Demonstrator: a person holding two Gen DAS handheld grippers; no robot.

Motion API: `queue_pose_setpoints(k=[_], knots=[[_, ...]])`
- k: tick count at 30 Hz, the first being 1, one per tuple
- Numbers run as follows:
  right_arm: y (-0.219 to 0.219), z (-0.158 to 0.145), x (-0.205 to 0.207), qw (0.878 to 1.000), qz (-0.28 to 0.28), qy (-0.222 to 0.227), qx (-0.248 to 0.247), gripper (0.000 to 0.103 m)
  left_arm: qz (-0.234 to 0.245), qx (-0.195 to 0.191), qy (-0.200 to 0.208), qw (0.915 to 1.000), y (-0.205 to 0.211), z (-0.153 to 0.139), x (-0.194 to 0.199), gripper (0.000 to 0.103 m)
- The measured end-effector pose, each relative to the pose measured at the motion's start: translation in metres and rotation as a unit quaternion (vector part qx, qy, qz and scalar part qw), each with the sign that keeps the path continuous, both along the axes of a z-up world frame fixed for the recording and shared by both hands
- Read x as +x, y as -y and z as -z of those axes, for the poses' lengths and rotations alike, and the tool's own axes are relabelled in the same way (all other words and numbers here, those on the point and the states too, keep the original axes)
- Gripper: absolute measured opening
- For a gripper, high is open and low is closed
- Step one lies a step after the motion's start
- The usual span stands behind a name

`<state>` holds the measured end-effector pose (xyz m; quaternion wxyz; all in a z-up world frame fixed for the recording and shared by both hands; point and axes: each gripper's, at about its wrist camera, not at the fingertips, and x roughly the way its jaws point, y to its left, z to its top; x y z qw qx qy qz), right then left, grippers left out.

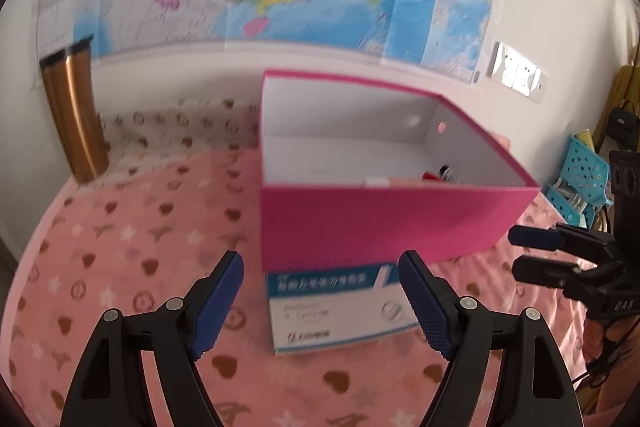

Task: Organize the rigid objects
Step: 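Move the right gripper to the white-and-blue medicine box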

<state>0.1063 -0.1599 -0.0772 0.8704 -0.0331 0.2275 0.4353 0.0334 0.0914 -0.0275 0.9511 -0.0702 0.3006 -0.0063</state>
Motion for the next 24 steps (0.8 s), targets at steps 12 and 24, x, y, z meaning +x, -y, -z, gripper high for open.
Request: queue_pose_setpoints(k=[12, 24], knots=[[-0.041, 0.029, 0.005, 0.998, -0.033, -0.047, -0.019, 0.062, 0.013, -0.02, -0.045, 0.9987, 0.001, 0.033, 0.003, 0.08], [-0.067, 0.038, 0.025, 0.996, -0.037, -0.077, -0.017, 0.062, 0.027, -0.039, -0.072, 0.9963, -0.002, 0.047, 0.008, 0.07]])
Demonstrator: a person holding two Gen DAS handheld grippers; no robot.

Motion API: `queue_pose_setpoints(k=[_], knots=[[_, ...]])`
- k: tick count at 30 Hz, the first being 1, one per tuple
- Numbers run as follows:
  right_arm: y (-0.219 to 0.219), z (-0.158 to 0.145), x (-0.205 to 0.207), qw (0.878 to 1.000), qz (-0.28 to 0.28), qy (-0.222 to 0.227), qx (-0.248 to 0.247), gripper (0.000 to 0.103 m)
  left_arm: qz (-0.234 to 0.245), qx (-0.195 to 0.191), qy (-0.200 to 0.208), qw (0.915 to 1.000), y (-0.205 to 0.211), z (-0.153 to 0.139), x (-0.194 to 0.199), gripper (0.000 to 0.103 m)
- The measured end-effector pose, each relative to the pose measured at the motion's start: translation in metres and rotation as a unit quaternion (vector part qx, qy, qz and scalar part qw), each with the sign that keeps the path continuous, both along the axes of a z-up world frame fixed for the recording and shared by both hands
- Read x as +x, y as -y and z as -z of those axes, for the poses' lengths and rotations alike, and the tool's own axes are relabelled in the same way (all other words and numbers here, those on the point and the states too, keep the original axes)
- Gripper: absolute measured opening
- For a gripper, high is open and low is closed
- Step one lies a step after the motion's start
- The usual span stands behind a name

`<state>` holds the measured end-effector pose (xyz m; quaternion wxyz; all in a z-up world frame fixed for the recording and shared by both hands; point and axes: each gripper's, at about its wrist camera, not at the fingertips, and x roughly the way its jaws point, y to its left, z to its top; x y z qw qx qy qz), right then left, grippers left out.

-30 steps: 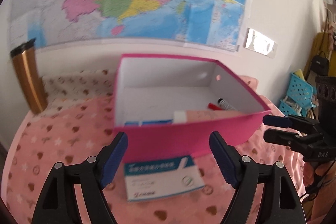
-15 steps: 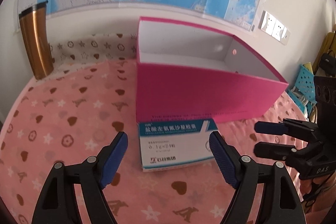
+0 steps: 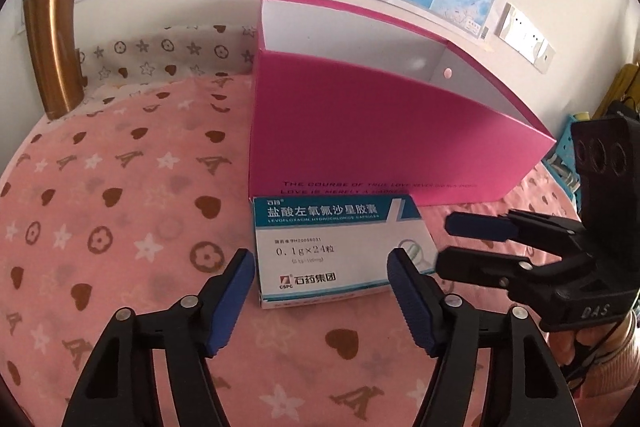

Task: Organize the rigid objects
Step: 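Move the right gripper to the white-and-blue medicine box, then grasp the medicine box end with the right gripper and lift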

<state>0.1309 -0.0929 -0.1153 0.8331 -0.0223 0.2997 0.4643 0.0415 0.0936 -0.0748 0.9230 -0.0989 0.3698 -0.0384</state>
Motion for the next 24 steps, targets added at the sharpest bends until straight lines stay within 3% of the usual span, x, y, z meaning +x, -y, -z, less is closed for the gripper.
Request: queue_pose_setpoints(k=[9, 24], knots=[[-0.009, 0.005, 0.008, 1.0, 0.004, -0.009, -0.004, 0.05, 0.011, 0.001, -0.003, 0.9999, 0.003, 0.001, -0.003, 0.067], [0.0, 0.011, 0.0, 1.0, 0.006, -0.013, -0.009, 0.049, 0.026, -0.004, -0.005, 0.9997, 0.014, 0.0, -0.012, 0.067]])
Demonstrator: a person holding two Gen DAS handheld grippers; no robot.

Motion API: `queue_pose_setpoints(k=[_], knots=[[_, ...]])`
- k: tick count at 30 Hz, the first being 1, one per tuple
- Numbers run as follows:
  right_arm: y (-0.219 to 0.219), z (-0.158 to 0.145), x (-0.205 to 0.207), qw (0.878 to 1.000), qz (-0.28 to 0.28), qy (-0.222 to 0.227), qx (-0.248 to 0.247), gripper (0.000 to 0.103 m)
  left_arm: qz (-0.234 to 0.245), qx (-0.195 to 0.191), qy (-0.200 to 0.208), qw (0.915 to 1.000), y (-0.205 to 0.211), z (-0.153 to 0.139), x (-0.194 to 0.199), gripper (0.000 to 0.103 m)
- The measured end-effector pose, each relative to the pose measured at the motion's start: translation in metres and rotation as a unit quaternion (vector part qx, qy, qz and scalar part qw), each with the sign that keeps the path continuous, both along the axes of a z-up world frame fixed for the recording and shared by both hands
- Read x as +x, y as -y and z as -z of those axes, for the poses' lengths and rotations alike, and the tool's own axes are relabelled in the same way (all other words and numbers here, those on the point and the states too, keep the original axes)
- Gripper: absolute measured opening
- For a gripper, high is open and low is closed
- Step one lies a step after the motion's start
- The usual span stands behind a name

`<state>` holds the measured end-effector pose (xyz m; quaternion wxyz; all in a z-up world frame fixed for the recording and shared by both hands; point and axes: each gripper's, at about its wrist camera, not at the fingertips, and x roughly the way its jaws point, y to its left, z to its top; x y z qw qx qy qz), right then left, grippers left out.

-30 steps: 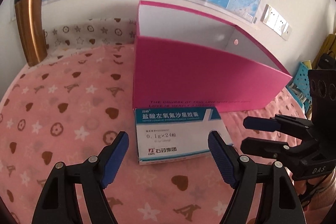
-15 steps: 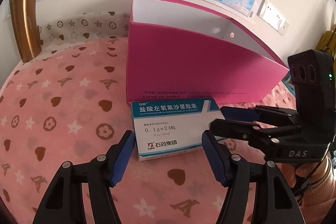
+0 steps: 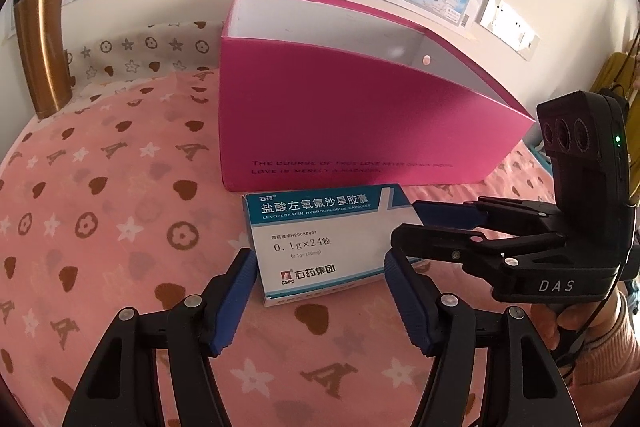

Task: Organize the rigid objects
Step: 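Grasp the medicine box end with the right gripper and lift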

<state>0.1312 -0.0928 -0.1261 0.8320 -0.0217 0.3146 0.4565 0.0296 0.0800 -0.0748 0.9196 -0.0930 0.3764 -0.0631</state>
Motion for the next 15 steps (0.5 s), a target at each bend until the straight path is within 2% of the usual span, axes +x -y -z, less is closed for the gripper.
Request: queue_pose_setpoints(k=[15], knots=[[0.012, 0.002, -0.006, 1.0, 0.009, -0.008, 0.006, 0.049, 0.017, 0.003, 0.007, 0.9998, 0.014, -0.006, -0.009, 0.067]])
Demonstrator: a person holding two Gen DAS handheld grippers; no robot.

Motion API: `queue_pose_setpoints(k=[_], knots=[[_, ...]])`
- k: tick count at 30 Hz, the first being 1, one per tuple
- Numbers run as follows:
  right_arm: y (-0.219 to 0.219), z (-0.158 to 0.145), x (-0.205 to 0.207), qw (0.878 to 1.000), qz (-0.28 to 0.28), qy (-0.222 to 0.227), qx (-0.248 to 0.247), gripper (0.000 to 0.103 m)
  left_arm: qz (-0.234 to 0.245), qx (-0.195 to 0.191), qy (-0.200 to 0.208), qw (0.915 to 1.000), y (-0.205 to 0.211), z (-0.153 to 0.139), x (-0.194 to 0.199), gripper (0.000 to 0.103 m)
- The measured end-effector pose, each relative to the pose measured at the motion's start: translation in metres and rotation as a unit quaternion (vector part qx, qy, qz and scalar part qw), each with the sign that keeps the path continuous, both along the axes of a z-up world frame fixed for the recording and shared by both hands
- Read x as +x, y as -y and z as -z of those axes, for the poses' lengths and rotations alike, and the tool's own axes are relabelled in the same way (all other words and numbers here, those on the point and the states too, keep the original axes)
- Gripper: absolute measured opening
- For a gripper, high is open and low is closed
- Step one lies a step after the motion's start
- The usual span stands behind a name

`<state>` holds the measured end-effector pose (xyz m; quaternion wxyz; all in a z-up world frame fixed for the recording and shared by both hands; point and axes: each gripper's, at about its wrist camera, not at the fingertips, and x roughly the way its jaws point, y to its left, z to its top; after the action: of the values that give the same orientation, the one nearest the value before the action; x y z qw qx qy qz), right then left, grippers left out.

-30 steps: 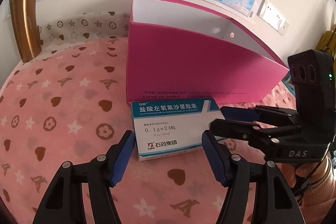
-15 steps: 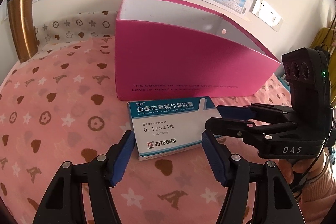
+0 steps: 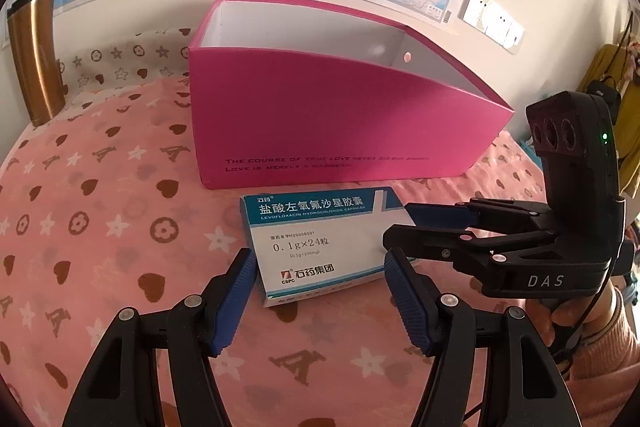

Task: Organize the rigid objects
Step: 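Grasp the medicine box end with the right gripper and lift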

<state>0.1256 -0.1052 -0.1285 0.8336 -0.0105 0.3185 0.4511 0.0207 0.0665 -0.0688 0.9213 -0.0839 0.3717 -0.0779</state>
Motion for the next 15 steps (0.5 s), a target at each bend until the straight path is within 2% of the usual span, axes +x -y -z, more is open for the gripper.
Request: queue_pose_setpoints(k=[15], knots=[[0.007, -0.001, -0.007, 1.0, 0.006, 0.008, 0.003, 0.049, 0.008, 0.002, 0.011, 0.9999, 0.011, -0.007, -0.008, 0.067]])
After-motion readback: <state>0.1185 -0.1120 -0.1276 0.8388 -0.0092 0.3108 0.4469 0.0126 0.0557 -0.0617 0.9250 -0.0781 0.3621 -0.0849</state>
